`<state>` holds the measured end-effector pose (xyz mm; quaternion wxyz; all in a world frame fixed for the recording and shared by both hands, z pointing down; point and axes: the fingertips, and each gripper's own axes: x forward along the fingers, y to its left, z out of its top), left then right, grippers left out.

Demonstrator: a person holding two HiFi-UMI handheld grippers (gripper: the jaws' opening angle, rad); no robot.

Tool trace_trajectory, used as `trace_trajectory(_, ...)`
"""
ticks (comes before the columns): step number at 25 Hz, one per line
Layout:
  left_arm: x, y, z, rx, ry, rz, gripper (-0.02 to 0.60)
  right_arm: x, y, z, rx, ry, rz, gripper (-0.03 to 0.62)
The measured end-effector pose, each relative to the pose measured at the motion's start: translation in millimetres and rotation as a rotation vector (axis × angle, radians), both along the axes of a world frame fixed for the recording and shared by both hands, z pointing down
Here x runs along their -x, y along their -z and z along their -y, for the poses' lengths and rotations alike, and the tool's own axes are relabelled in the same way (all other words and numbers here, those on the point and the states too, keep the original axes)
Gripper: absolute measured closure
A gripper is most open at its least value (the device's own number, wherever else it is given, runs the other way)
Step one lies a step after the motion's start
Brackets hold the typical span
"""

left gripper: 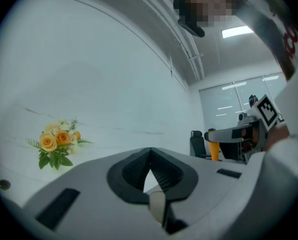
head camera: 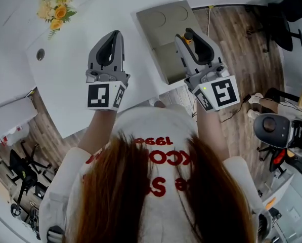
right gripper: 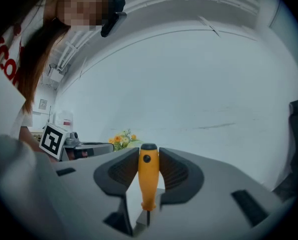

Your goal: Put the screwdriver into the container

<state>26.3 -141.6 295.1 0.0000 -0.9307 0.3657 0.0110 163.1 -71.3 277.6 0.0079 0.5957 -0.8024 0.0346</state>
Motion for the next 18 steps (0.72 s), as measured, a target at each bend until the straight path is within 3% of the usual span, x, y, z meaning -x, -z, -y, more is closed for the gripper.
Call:
trace_trajectory(8,-24.5,-13.6,2.6,0.025,-0.031,0.012,0.575,-19.4,-22.3,-4.3,0.049,-0.04,-0.038,0.471)
trace_trajectory(14,-41.0,-33.1,3.9,0.056,-0.054,0.032,0.575,-23.9,-57.2,-3.4,0.128,-0.037,-0.118,0.47)
trace_trajectory(18,-49.3,-44.8,3.1,0.086,-0.061,0.045,0.575,-23.8,-72.2,0.6,0.116,-0.011,-0.188,0.47)
